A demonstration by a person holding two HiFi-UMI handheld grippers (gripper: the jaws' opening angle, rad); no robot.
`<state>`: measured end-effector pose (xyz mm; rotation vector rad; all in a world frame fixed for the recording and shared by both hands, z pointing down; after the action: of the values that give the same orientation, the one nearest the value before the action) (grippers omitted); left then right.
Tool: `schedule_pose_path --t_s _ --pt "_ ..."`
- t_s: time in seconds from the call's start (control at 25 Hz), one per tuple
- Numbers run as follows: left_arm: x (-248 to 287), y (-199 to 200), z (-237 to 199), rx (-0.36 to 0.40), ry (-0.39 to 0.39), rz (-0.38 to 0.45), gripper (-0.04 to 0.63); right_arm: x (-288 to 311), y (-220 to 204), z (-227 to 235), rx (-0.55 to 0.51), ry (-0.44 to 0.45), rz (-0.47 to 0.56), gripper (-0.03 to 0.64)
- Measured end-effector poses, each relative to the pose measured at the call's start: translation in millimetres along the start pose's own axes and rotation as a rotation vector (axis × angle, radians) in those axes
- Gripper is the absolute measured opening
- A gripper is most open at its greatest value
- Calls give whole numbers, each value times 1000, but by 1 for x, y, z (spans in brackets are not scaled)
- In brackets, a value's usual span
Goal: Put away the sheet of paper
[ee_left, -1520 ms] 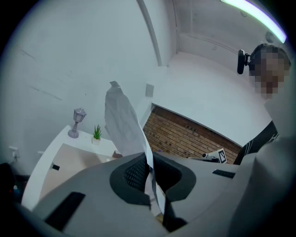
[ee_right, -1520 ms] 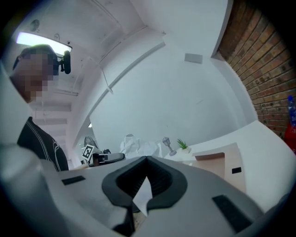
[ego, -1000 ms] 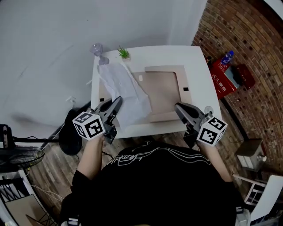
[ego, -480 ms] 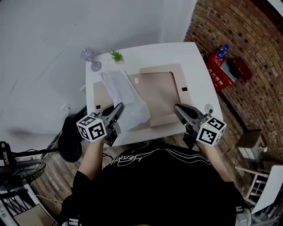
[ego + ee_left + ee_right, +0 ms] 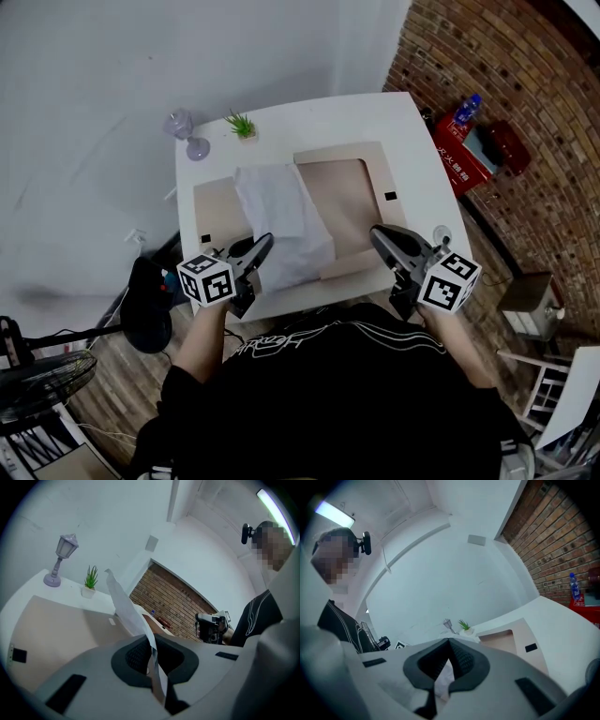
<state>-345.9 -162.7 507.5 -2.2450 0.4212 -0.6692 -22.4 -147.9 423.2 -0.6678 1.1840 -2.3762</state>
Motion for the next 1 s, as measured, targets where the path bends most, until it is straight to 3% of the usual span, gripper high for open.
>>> schedule_pose_path --t_s 0.4,0.56,1.0 --pt "26 -6 -13 -109 46 -43 35 0 2 19 29 11 -2 0" --pt "35 -12 -16 -186 82 -61 35 1 12 30 30 23 6 0" --pt "67 -19 -17 -302 181 -98 34 1 45 60 12 82 -31 0"
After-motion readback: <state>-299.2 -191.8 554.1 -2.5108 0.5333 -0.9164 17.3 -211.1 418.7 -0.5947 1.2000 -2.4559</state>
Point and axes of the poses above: the fingertips, and each gripper's own axes: x forward along the fingers, z to its right, y out of its top, the point moved 8 cm from there along -x, backward along the fingers, and after that the axes turned 4 degrees about -z, right-handed, at the moved point
